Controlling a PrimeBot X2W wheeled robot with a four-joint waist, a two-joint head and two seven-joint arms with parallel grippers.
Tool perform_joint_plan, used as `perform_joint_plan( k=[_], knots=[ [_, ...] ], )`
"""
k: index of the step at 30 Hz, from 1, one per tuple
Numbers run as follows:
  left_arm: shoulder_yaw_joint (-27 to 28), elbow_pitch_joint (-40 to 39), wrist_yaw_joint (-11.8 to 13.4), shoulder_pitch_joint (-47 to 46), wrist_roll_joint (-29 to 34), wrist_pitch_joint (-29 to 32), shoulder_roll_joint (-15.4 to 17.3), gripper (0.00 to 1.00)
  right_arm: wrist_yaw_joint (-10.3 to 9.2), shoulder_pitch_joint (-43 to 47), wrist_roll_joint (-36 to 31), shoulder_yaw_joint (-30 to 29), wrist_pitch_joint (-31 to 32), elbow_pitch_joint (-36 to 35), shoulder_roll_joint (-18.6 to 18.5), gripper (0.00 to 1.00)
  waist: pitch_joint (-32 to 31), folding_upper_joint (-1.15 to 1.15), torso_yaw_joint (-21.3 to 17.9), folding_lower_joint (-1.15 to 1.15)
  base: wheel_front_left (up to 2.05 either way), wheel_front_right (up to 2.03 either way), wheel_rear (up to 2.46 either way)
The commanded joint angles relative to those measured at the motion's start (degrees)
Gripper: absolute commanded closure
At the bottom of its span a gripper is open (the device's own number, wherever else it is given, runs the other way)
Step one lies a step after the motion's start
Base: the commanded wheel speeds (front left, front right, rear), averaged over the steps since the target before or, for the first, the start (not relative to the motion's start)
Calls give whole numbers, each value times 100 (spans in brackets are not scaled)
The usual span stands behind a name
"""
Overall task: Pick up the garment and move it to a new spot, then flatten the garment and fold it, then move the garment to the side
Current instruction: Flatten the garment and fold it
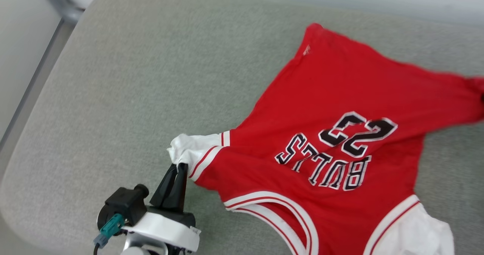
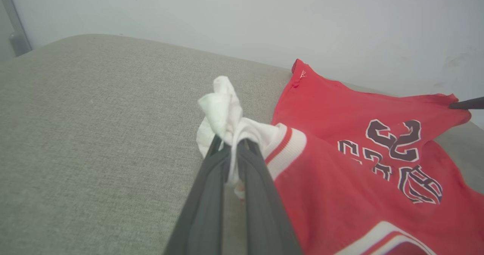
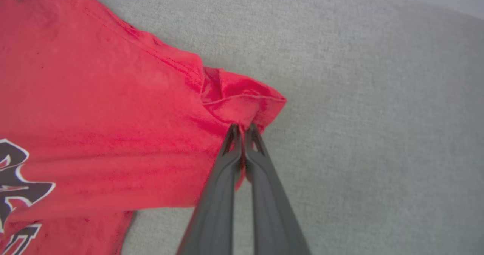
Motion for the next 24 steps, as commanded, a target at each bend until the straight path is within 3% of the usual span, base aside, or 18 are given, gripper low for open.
perform_joint_plan(
  k=[1,5,9,14,18,21,24],
  knots=[
    [33,25,-12,77,12,-15,43,100,-8,276,74,-45,-38,-98,-51,100,-299,0,-283,0,0,0,0],
    [164,190,-12,297,-15,-15,107,100,-8,1469,230,-457,-190,-799,1,100,-623,0,-533,0,0,0,0],
    [258,364,-12,510,-24,-15,187,100,-8,2817,166,-1020,-255,-1518,311,100,-926,0,-749,0,0,0,0],
    [331,544,9,731,-76,-1,290,100,-7,4394,-25,-1709,-206,-2472,1065,100,-1196,0,-967,0,0,0,0],
    [338,642,20,855,-112,69,356,100,-7,5469,-245,-2126,-67,-3121,1870,100,-1342,0,-1061,0,0,0,0],
    [365,655,44,952,-143,124,398,100,-7,6048,-363,-2273,45,-3490,2450,100,-1423,0,-1132,0,0,0,0],
    [369,649,71,1014,-180,167,421,100,-6,6392,-450,-2334,85,-3658,2729,100,-1464,0,-1198,0,0,0,0]
  ],
)
